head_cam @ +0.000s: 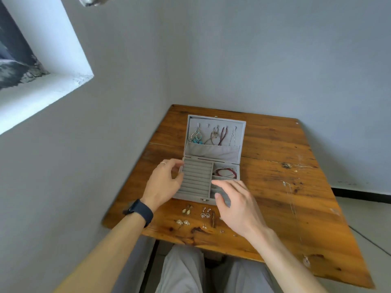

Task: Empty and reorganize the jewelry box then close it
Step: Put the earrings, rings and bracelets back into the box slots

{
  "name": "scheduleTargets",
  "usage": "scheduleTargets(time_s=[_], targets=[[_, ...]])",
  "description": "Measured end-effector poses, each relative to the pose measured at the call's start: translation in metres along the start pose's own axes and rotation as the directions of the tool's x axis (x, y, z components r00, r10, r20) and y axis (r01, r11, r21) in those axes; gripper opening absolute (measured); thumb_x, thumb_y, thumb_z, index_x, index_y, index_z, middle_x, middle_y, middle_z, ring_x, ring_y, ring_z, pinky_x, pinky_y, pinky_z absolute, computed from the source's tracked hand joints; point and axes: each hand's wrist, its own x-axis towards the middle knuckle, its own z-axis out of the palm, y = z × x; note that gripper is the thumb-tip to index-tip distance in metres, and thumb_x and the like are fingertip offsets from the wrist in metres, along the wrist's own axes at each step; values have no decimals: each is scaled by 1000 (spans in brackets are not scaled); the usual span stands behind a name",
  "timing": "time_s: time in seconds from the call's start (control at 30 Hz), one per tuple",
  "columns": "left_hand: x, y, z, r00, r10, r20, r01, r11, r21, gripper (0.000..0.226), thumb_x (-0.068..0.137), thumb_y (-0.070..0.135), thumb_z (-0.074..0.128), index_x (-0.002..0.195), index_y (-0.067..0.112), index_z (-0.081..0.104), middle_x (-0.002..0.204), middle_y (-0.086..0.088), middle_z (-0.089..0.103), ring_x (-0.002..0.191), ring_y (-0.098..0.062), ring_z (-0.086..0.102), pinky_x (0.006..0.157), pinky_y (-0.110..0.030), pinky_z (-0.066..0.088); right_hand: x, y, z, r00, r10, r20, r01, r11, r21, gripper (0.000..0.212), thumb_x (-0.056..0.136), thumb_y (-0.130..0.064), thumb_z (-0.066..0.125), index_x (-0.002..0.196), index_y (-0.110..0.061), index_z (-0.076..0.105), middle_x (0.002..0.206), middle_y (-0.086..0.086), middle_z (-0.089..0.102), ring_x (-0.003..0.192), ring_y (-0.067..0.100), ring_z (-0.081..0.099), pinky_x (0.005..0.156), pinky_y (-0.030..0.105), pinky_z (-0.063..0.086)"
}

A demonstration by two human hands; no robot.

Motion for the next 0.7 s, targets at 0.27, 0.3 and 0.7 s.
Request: scheduleTargets(time_s=[0.27, 0.3, 0.7], targets=[[-76, -10, 21, 1000, 7, -7, -6, 980, 199, 19, 93, 38, 60, 109, 36, 69, 109, 16, 59, 102, -3, 54, 75, -21, 50, -38, -17, 39, 1000, 30, 3, -30, 992, -125, 24, 91, -33, 67, 115, -29, 72, 104, -12, 66, 99, 9, 53, 79, 25, 50], [-77, -9, 23, 1000, -4, -2, 4, 975, 222, 21, 93, 40, 59, 110, 35, 70, 110, 13, 59, 104, -6, 55, 76, -26, 52, -38, -19, 43, 999, 32, -2, -32, 987, -154, 23, 91, -33, 68, 112, -29, 73, 101, -11, 66, 97, 11, 53, 78, 27, 50], [-74, -9, 35, 999, -48, 12, 40, 928, 370, 19, 98, 36, 54, 103, 32, 72, 103, 6, 64, 98, -14, 57, 74, -32, 52, -22, -28, 63, 1000, 17, -3, -18, 945, -328, 19, 89, -31, 69, 107, -28, 75, 98, -6, 67, 94, 17, 55, 72, 33, 53]])
